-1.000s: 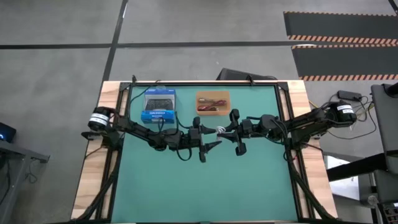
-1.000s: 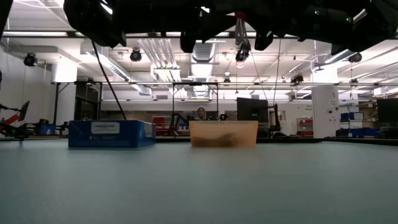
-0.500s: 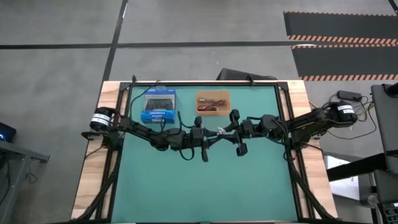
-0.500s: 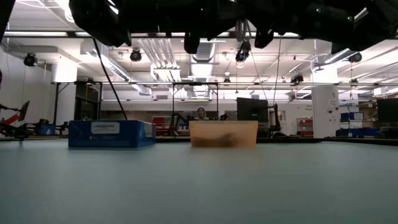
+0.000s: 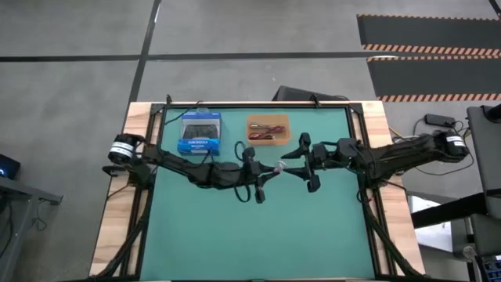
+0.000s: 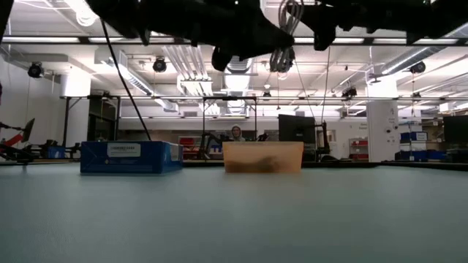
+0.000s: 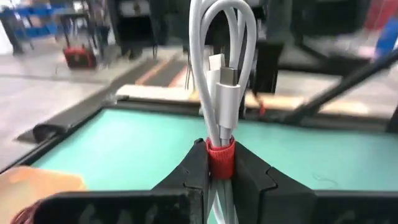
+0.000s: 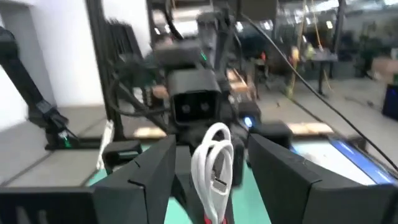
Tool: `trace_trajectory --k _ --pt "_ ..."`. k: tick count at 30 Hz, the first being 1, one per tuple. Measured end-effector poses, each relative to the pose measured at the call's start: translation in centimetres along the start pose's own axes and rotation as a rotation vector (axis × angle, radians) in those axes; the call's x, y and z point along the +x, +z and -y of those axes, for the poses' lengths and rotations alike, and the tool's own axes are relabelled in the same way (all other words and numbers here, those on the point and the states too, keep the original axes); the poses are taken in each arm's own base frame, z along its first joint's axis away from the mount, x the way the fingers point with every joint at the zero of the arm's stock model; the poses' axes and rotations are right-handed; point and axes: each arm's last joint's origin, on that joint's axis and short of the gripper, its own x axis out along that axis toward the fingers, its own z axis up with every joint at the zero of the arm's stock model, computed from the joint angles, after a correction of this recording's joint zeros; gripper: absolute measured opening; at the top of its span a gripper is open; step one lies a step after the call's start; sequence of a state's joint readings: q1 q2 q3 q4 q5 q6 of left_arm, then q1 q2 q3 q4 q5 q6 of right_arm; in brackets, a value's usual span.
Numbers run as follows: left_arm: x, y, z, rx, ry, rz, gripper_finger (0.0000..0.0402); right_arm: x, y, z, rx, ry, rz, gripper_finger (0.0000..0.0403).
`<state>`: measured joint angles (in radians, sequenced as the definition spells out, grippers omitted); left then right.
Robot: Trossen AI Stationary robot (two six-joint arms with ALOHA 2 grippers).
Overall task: Pick and place USB-C Cables
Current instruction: Put the white charger cable into the orange bin
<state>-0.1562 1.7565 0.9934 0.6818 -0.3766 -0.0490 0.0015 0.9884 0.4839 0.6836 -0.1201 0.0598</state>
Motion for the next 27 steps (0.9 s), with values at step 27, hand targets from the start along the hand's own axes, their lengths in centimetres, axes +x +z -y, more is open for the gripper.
trace_trajectory --k 27 --pt "2.4 6.6 -9.3 0.246 0.235 -0.723 0.0023 -6.9 3.5 -0.2 -0.042 -0.299 -0.366 0.0191"
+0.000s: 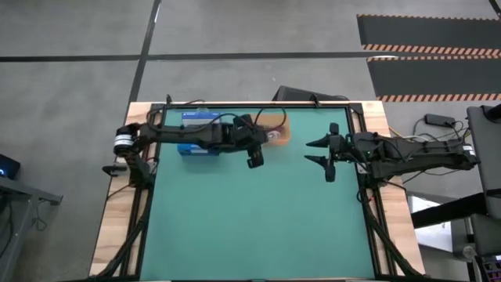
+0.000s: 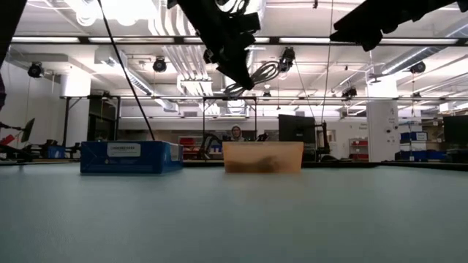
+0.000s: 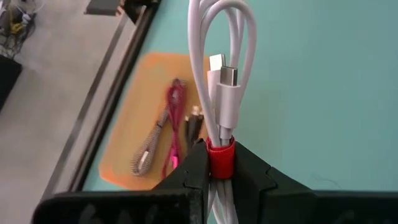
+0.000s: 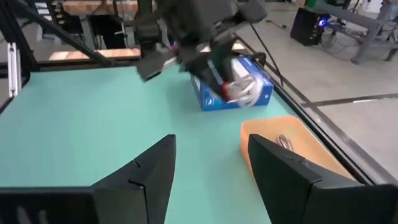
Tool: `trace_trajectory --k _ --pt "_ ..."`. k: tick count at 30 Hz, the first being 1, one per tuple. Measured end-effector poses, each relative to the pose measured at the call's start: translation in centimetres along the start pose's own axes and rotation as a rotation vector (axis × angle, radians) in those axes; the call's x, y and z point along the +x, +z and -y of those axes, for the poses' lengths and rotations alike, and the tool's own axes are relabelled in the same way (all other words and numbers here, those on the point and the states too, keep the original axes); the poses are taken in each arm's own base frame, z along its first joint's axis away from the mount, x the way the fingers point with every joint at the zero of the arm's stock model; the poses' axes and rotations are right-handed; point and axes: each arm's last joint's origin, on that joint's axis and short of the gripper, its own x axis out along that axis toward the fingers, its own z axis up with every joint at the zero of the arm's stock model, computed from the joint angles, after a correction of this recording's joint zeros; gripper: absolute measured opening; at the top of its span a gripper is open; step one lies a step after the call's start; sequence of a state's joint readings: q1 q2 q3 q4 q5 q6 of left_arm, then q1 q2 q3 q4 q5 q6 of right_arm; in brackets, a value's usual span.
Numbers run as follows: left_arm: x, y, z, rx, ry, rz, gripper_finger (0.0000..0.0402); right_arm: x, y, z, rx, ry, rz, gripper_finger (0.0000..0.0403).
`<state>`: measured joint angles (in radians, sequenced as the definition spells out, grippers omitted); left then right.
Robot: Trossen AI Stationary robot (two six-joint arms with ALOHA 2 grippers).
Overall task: Pick and place USB-C Cables
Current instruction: Put the white charger cable into the orange bin
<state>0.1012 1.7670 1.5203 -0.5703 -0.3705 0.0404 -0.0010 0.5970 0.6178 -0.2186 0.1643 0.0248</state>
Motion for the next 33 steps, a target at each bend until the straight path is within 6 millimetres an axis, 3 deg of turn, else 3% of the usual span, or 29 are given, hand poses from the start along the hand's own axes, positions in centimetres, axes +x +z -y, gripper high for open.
trace_trajectory --k 10,18,24,33 --pt "1.7 3.3 -1.1 0.055 0.021 -0.008 0.0023 -0.8 -0.4 0.1 -0.042 0.004 -0.03 0.0181" --pt "5.7 4.3 -2.4 0.08 0.055 -0.04 0.0023 -2.9 -0.8 0.5 -0.046 0.007 -0.02 0.0178" --pt "8.8 3.2 -4.7 0.075 0.089 -0.108 0.0023 -5.8 -0.7 1.0 -0.027 0.007 0.096 0.0178" --pt "12.5 0.9 -7.5 0.041 0.028 -0.184 0.0023 -6.9 -0.6 1.1 -0.023 0.006 0.159 0.0173"
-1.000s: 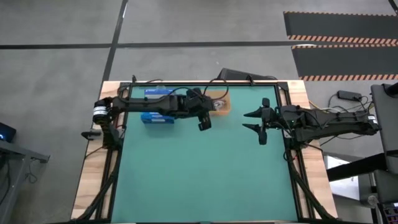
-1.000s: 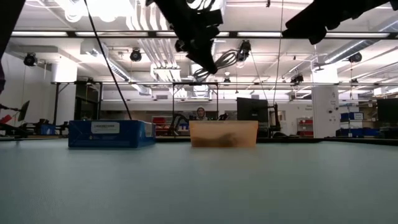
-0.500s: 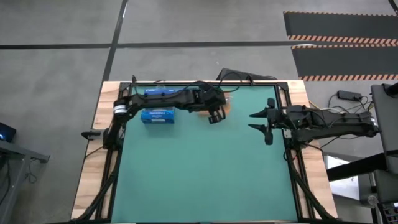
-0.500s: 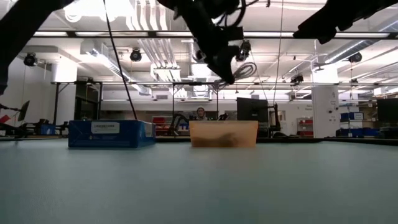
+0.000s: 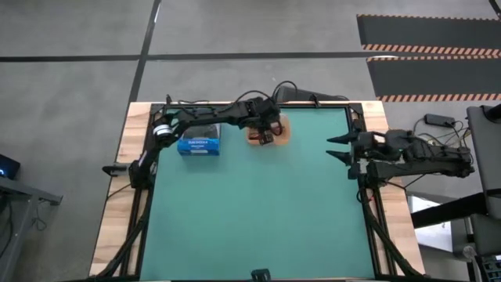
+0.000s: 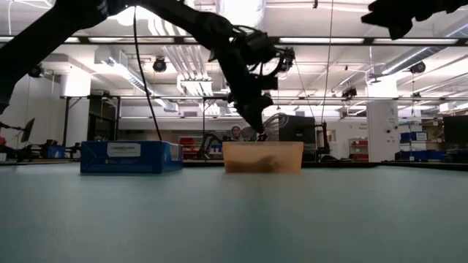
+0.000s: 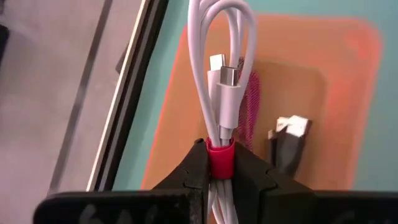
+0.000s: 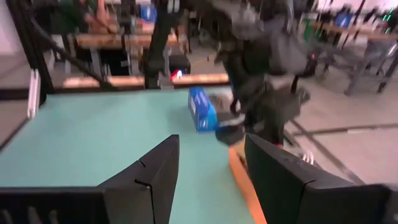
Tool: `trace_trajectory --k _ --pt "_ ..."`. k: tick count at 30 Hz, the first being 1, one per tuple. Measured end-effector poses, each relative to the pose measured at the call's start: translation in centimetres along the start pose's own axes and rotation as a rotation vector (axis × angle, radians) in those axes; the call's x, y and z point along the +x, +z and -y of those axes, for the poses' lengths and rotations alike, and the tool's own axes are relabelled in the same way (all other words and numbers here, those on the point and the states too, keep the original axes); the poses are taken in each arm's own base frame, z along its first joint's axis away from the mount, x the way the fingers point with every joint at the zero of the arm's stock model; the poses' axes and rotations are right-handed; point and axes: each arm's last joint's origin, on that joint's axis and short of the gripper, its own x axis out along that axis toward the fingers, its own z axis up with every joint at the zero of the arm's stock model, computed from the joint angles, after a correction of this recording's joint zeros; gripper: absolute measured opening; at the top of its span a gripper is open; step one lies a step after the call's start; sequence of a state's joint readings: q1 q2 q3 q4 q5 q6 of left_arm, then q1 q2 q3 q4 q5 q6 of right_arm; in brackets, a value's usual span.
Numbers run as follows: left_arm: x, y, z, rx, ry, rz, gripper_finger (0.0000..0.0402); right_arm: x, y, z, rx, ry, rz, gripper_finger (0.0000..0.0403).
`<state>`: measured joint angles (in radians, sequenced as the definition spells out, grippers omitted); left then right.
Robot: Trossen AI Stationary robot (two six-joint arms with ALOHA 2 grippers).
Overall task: Pick and place USB-C Cables
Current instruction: Put the white charger cable into the orange bin
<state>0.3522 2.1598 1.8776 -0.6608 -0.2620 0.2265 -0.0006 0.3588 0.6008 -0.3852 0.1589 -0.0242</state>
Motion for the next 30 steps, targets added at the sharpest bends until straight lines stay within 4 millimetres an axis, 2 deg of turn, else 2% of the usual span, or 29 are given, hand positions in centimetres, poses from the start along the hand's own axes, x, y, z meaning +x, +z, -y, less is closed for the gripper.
trace_trajectory --k 8,21,30 --pt "1.3 -1.3 -1.3 -0.009 0.014 -0.034 0.0023 0.3 -0.2 0.0 -0.004 0.0 -0.015 0.0173" --pt "2.6 -2.7 -0.7 -0.005 0.009 -0.059 0.0033 0.3 -0.1 0.0 0.003 0.0 -0.012 0.0171" --pt "3.5 -3.2 -1.0 -0.027 0.03 -0.014 0.0037 0.3 -0.2 0.0 -0.002 0.0 -0.013 0.0171"
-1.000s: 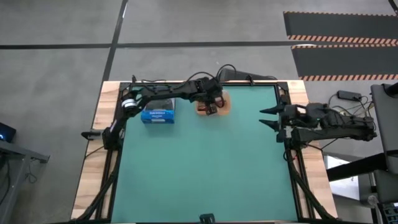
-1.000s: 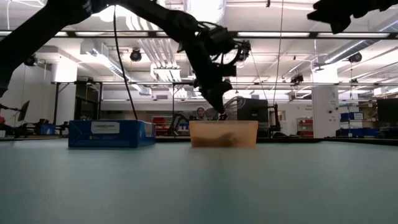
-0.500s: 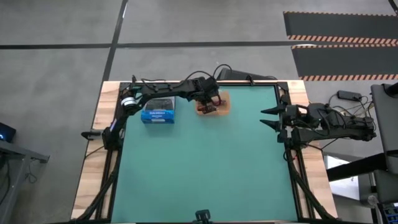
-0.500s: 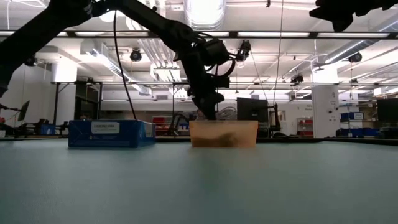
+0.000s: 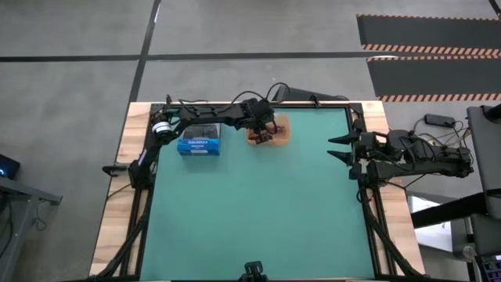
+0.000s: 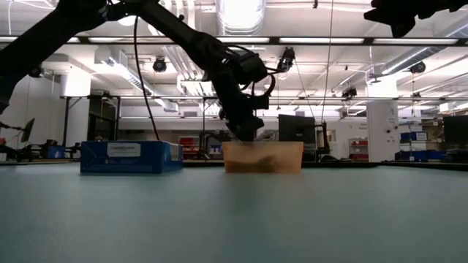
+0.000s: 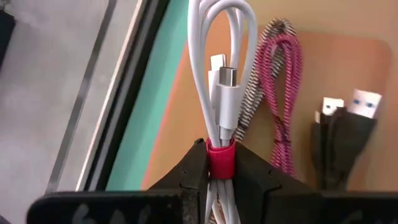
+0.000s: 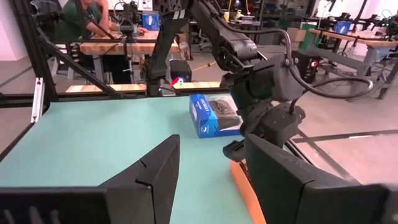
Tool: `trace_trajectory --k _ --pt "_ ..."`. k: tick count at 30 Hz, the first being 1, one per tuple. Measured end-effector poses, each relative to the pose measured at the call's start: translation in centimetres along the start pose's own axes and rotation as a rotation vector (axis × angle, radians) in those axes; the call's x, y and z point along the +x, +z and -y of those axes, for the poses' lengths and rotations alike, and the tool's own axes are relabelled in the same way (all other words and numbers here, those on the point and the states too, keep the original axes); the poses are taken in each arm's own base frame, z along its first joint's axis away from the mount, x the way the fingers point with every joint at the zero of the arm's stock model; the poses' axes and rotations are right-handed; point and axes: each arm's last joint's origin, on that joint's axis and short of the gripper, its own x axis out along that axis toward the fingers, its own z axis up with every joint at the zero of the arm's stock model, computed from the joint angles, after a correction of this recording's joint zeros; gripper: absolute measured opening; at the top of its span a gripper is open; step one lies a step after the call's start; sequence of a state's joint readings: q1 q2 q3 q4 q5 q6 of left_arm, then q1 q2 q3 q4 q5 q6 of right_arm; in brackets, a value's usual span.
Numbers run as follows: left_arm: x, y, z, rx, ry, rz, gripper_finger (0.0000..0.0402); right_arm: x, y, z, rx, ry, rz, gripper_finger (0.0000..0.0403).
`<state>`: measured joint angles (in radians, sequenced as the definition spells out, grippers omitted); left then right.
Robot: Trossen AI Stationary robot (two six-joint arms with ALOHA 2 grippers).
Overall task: Pick and place USB-C Cables
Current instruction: Put the white charger cable into the orange bin, then return to Home Position
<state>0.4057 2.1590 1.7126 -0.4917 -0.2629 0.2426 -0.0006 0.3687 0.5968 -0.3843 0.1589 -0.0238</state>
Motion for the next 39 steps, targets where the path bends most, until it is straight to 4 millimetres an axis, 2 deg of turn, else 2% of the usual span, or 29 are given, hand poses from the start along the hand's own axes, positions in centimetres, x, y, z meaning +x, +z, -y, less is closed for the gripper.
trace_trajectory --k 16,27,39 --pt "1.4 -1.0 0.0 -0.028 0.025 0.058 0.004 0.0 0.0 0.0 -0.003 0.0 0.0 0.0169" --pt "1.5 -1.2 0.0 -0.034 0.024 0.062 0.0041 0.0 0.0 0.0 -0.003 0.0 -0.001 0.017" --pt "1.6 -1.4 0.0 -0.056 0.024 0.055 0.01 0.0 0.0 0.0 -0.003 0.0 -0.002 0.0169"
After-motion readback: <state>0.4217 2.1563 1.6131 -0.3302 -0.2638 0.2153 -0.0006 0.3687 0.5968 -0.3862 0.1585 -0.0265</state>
